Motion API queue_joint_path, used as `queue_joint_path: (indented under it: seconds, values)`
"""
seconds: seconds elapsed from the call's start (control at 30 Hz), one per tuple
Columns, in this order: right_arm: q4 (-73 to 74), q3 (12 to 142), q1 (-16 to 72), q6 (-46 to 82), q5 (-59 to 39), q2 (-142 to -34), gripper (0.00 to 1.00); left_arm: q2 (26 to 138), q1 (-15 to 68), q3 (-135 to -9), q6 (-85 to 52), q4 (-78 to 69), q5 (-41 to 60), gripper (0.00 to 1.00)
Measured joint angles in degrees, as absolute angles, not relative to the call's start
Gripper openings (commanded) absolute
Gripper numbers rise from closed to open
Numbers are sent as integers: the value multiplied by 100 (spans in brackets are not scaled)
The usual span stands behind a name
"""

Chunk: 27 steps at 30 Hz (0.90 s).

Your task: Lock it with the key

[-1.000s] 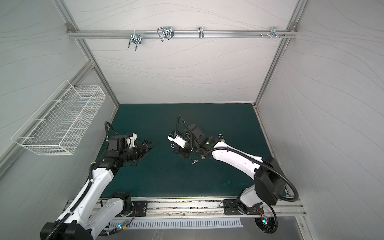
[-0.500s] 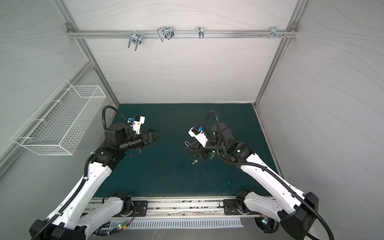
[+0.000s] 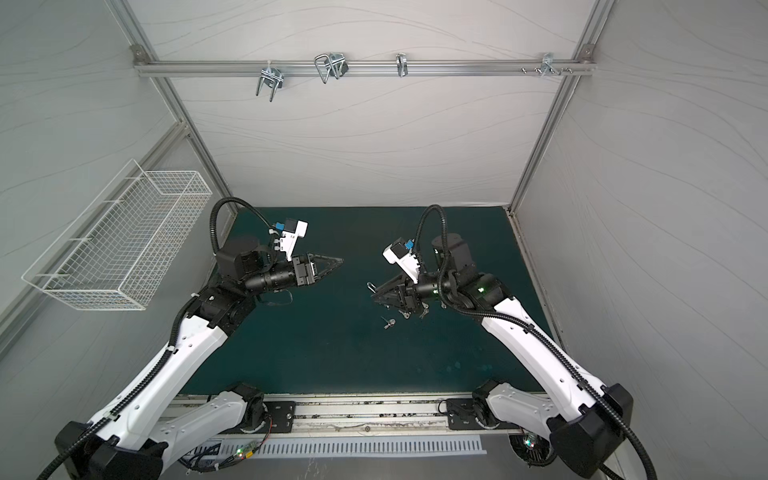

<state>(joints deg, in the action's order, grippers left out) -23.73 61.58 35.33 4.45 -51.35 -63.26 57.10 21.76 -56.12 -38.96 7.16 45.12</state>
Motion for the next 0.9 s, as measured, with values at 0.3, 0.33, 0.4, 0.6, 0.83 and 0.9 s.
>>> queue_joint_path:
  seconds: [0.3,0.33,0.4,0.6,0.83,0.9]
  values:
    - [-1472,6143,3575,1229,-5876,-6440,0,5916,2818,-5839,-3743,305,4995,68]
    - [-1376,6143,3588,1284,-5907,-6440,0,5935,2862,-5839,-3730,283,5033,67]
    - [-1236,6143,3605,1385,-5929,-6440,0,5957,2919,-5839,-3717,248,5109,65]
    - [-919,6121,3656,1667,-6036,-6440,0,5992,3072,-5839,-3701,128,5297,64]
    - [-788,6097,3717,1774,-6023,-6445,0,6095,3223,-5839,-3669,30,5395,43]
    - [-794,6097,3728,1769,-5996,-6442,0,6095,3223,-5839,-3684,12,5391,38]
